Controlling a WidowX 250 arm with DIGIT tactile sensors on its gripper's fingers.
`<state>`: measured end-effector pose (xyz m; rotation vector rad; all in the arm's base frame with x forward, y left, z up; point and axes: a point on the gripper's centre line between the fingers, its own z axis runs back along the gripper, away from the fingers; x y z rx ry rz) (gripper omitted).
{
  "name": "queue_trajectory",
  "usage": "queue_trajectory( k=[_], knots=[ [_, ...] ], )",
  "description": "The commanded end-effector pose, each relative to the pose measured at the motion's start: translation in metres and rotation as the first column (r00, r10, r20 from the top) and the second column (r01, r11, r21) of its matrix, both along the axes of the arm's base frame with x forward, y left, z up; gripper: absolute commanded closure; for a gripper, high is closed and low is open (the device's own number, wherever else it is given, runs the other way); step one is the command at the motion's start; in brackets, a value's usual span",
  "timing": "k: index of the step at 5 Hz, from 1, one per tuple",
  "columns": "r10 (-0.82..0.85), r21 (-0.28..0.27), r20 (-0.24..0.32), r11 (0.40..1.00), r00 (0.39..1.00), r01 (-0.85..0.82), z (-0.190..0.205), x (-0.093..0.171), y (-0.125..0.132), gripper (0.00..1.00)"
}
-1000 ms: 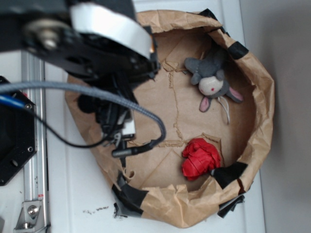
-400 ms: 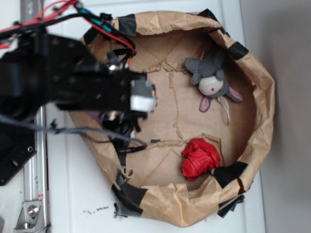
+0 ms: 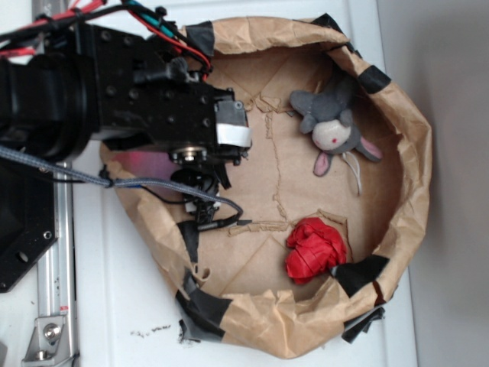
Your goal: Grab the rock.
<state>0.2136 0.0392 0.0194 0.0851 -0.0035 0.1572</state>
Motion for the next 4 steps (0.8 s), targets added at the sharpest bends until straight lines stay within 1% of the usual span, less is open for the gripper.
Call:
queue_trajectory(
  k=[1,2,3,4],
  knots=[
    [-0.024,0.019,0.042,1.0,0.999,0.023,0.008,0.0,-0.001,1.0],
    [-0.083,0.021,0.065,0.996,0.994,0.082,0.015,-0.002,-0.007,1.0],
    [-0.158,0.023,0.182,0.987,0.971,0.157,0.064,0.01,-0.021,1.0],
    [-0.091,-0.038,0.33,0.993,0.94,0.109,0.117,0.034,-0.04,1.0]
  ],
)
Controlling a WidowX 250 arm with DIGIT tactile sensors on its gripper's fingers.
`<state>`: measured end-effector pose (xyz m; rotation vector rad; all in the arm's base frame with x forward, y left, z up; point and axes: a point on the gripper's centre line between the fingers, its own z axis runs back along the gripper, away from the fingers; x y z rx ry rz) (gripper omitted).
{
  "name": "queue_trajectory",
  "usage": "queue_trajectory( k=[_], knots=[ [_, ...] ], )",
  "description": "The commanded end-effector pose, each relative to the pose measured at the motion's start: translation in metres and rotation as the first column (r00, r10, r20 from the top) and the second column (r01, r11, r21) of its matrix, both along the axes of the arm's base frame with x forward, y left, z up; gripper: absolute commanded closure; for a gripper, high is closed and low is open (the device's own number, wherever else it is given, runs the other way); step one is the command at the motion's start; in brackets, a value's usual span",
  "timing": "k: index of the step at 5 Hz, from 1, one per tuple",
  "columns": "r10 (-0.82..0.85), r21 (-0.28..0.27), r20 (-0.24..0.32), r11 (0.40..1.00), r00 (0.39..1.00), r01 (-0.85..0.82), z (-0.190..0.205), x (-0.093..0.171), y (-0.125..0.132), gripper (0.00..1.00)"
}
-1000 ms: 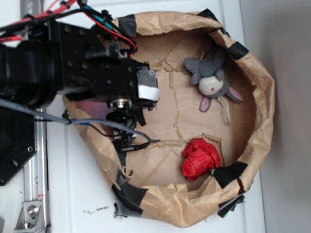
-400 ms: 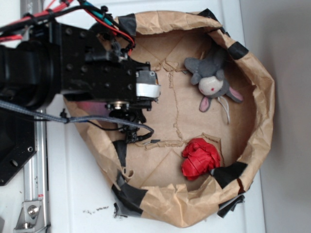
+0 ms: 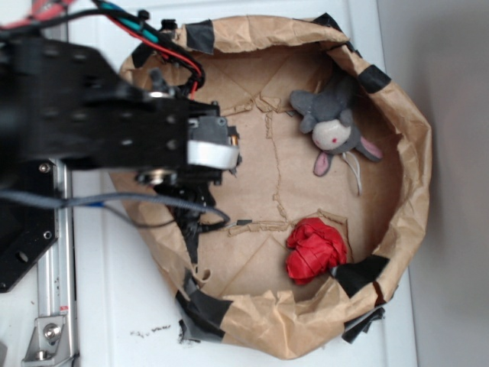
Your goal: Grab the rock.
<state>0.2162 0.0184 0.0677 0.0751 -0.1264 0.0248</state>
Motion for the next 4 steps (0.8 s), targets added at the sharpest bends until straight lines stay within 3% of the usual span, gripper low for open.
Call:
queue_trajectory(
  k=[1,2,4],
  knots=[
    [0.085,-0.11,0.192,0.992,0.978,-0.065,0.119,0.045,-0.027,1.0],
    [0.113,-0.193,0.167,0.978,0.98,-0.08,0.161,0.047,-0.023,1.0],
    [0.138,-0.184,0.167,0.977,0.976,-0.107,0.144,0.051,-0.018,1.0]
  ],
)
